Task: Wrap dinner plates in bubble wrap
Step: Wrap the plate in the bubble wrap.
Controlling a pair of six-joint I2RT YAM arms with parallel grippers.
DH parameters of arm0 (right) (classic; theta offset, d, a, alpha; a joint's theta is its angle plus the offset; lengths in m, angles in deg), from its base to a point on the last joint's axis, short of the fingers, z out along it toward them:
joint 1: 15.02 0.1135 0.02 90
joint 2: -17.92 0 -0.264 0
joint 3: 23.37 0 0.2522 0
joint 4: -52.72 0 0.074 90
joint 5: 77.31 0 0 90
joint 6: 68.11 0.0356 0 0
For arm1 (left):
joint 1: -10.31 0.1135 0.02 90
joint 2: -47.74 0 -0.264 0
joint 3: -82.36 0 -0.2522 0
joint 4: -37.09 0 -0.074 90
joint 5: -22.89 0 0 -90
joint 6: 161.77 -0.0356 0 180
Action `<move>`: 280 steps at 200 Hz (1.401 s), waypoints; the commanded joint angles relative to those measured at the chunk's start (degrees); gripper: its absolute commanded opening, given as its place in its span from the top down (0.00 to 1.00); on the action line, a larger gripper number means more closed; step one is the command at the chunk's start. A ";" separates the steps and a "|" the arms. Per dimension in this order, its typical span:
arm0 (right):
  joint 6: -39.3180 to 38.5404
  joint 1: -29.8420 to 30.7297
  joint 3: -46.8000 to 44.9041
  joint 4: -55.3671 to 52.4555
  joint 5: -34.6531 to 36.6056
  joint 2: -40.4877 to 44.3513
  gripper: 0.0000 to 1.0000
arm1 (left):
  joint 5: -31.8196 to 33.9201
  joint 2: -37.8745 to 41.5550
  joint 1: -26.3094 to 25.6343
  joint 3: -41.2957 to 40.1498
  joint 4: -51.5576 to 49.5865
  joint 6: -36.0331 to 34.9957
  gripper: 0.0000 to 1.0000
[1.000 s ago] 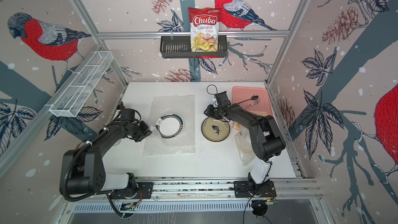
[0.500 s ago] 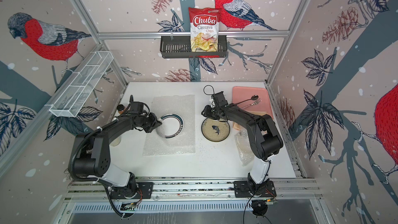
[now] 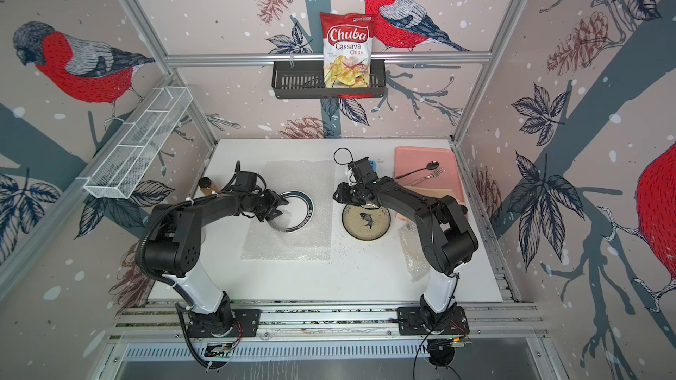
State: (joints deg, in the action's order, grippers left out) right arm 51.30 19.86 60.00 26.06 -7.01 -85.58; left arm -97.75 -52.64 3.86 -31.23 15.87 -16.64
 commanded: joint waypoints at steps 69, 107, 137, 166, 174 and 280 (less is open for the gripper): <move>-0.83 12.09 -5.51 -8.42 0.05 1.40 0.47 | 2.62 -2.06 -0.22 -2.06 -0.71 -1.91 0.30; 4.27 14.77 -7.74 -5.75 -0.04 1.70 0.46 | 2.25 -2.07 -0.22 -3.07 -0.21 -2.63 0.31; 6.84 15.22 -8.63 -1.61 -1.87 0.88 0.46 | 2.05 -1.41 -0.22 -3.25 -0.44 -3.26 0.31; 8.19 14.59 -9.23 0.79 -1.64 1.30 0.52 | 1.69 -0.63 -0.22 -3.60 -0.56 -3.31 0.31; 8.29 14.46 -9.22 1.47 -2.27 1.22 0.55 | 1.68 -0.28 -0.22 -3.78 -0.53 -3.36 0.31; 3.63 13.38 5.85 6.41 -16.07 -7.65 0.91 | 1.01 2.25 0.66 -6.75 -0.20 -4.07 0.31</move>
State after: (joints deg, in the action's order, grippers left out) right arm 57.29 33.30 60.37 29.88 -17.09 -89.76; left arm -100.57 -49.97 4.23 -36.94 23.82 -19.74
